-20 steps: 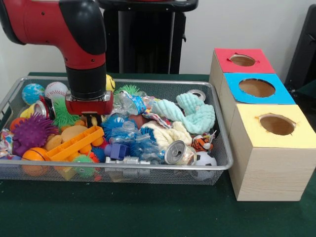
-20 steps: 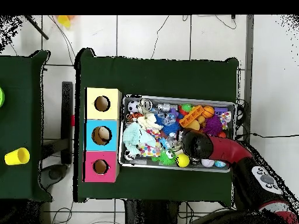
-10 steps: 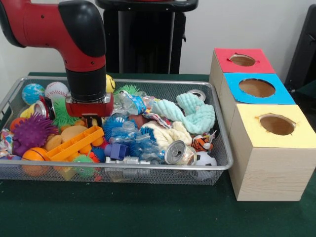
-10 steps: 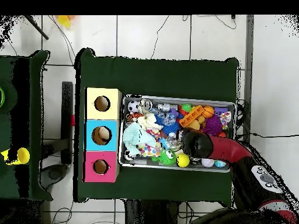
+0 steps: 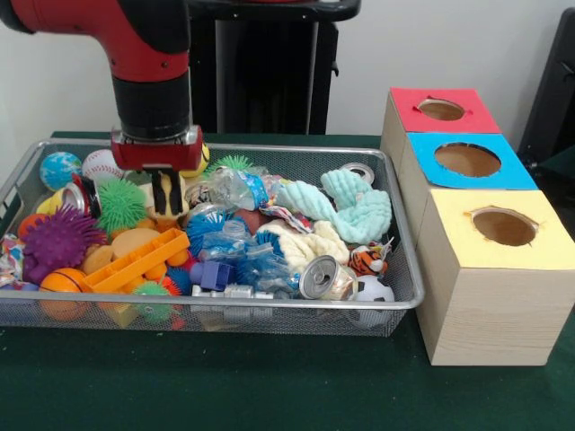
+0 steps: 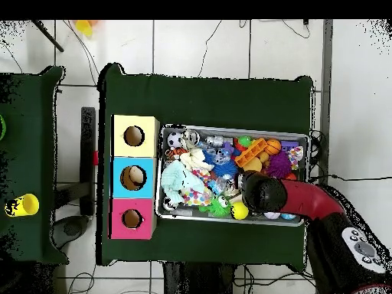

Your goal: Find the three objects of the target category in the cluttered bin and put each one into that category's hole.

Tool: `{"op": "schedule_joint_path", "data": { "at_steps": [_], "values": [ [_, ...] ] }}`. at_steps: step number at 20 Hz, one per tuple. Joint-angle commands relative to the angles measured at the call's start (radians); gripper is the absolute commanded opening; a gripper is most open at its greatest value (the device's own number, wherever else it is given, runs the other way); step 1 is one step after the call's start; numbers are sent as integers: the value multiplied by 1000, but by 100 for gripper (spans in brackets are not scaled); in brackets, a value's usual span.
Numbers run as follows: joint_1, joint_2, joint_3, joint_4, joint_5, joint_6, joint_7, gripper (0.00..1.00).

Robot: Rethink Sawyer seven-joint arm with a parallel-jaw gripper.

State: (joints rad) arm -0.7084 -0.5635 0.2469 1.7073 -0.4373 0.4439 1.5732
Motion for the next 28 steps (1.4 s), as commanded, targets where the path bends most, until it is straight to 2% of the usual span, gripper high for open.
{"op": "schedule_joint_path", "data": {
  "at_steps": [1,12,23,28],
  "values": [
    [-16,-105,101,85,37,176,-68,0],
    [-9,-150,144,82,62,235,-56,0],
    [68,-261,123,191,143,226,64,0],
    [111,-284,98,224,178,205,109,0]
  ]
}}
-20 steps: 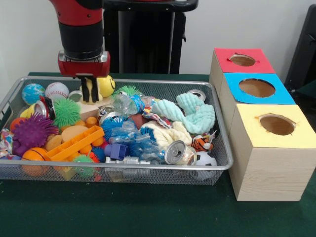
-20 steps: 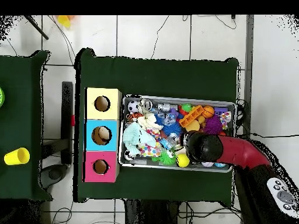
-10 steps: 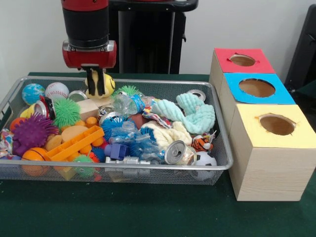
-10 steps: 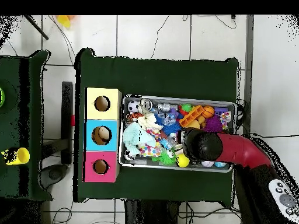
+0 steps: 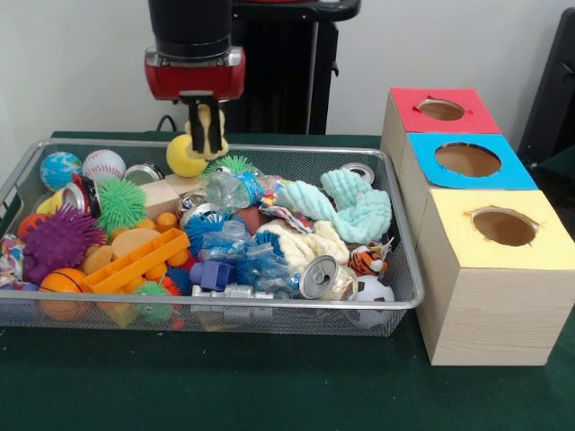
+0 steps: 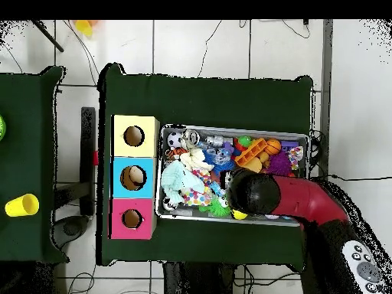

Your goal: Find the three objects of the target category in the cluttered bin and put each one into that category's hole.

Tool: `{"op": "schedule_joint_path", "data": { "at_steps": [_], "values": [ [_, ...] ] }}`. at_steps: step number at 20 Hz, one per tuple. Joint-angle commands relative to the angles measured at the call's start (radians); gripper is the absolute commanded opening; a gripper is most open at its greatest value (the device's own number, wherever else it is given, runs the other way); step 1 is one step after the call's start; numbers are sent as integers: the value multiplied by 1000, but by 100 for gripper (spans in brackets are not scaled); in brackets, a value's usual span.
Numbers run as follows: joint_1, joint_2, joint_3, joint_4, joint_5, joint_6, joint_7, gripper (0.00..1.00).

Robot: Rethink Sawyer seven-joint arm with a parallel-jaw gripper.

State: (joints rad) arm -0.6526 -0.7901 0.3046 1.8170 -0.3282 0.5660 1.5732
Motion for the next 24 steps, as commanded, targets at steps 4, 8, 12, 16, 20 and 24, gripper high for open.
{"op": "schedule_joint_path", "data": {
  "at_steps": [4,8,12,16,20,24],
  "values": [
    [85,-72,17,151,97,51,144,0],
    [109,-79,2,192,126,15,167,0],
    [145,-84,-21,213,146,6,189,0],
    [182,-80,-38,233,168,-36,218,0],
    [227,-84,-61,259,197,-68,257,0],
    [281,-102,-91,287,229,-94,292,0]
  ]
}}
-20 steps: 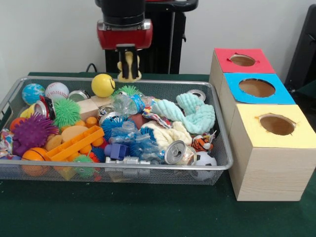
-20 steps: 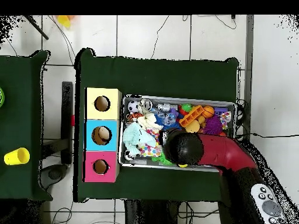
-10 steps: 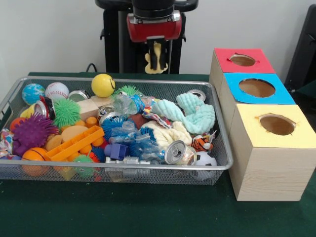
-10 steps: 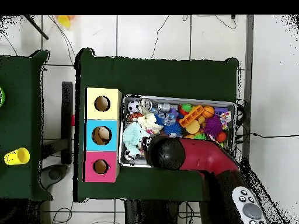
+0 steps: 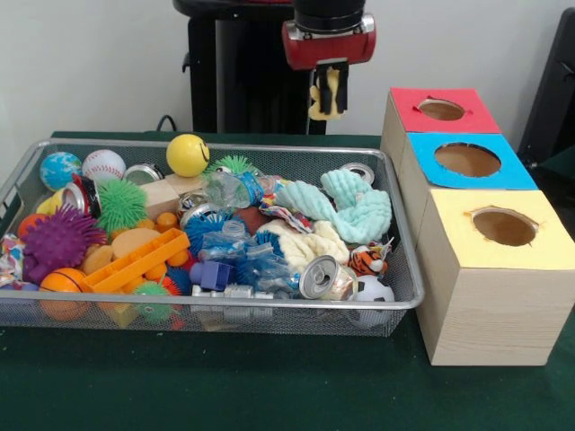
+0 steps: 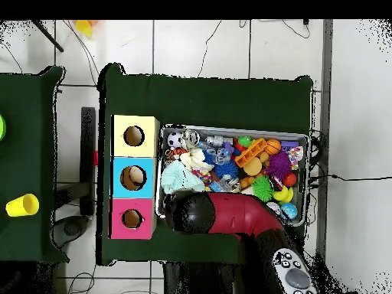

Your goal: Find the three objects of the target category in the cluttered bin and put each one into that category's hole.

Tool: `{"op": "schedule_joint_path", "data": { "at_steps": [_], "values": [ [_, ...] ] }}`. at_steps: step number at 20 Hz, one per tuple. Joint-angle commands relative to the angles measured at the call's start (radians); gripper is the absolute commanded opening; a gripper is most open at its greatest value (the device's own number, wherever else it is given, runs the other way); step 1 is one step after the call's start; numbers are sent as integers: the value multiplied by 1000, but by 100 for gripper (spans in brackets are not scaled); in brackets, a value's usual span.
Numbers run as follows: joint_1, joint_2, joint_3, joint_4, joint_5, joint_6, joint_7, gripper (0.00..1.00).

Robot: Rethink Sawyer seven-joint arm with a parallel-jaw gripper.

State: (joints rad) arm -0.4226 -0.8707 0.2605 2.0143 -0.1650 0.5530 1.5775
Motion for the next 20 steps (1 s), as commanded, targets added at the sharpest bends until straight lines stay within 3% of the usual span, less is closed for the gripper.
{"op": "schedule_joint_path", "data": {
  "at_steps": [1,14,20],
  "values": [
    [66,-29,-56,95,76,-78,299,0],
    [266,-138,-177,111,187,4,390,0],
    [313,-118,-186,108,235,-13,408,0]
  ]
}}
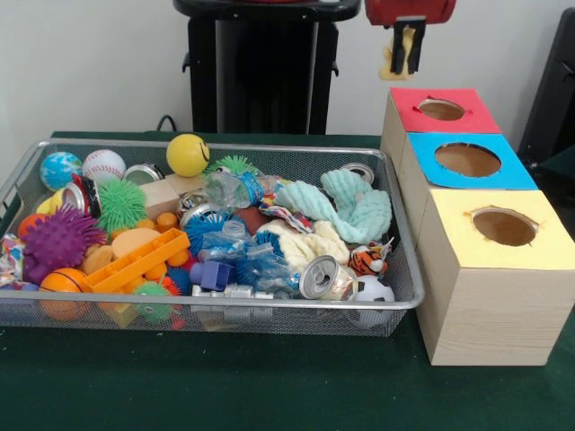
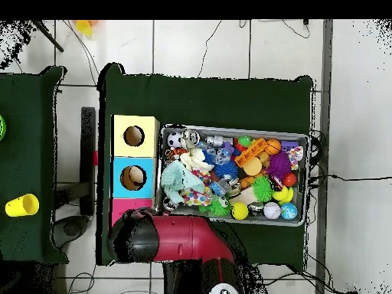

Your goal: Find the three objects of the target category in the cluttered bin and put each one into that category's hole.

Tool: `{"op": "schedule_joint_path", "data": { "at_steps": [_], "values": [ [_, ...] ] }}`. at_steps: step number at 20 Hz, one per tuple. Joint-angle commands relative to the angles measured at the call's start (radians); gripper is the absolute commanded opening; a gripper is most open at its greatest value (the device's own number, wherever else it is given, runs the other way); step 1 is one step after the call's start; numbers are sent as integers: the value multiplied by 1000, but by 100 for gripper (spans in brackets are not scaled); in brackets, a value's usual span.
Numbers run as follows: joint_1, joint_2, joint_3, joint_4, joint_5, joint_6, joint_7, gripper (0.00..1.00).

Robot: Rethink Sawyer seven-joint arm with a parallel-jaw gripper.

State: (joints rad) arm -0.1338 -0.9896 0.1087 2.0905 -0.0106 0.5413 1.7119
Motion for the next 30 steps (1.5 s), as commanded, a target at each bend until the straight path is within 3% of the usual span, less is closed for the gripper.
{"op": "schedule_joint_path", "data": {
  "at_steps": [1,11,17,30],
  "values": [
    [29,19,-30,32,89,-25,275,0],
    [104,76,-75,23,67,-95,283,0],
    [127,130,-76,39,91,-173,289,0],
    [185,169,-81,28,153,-212,305,0]
  ]
}}
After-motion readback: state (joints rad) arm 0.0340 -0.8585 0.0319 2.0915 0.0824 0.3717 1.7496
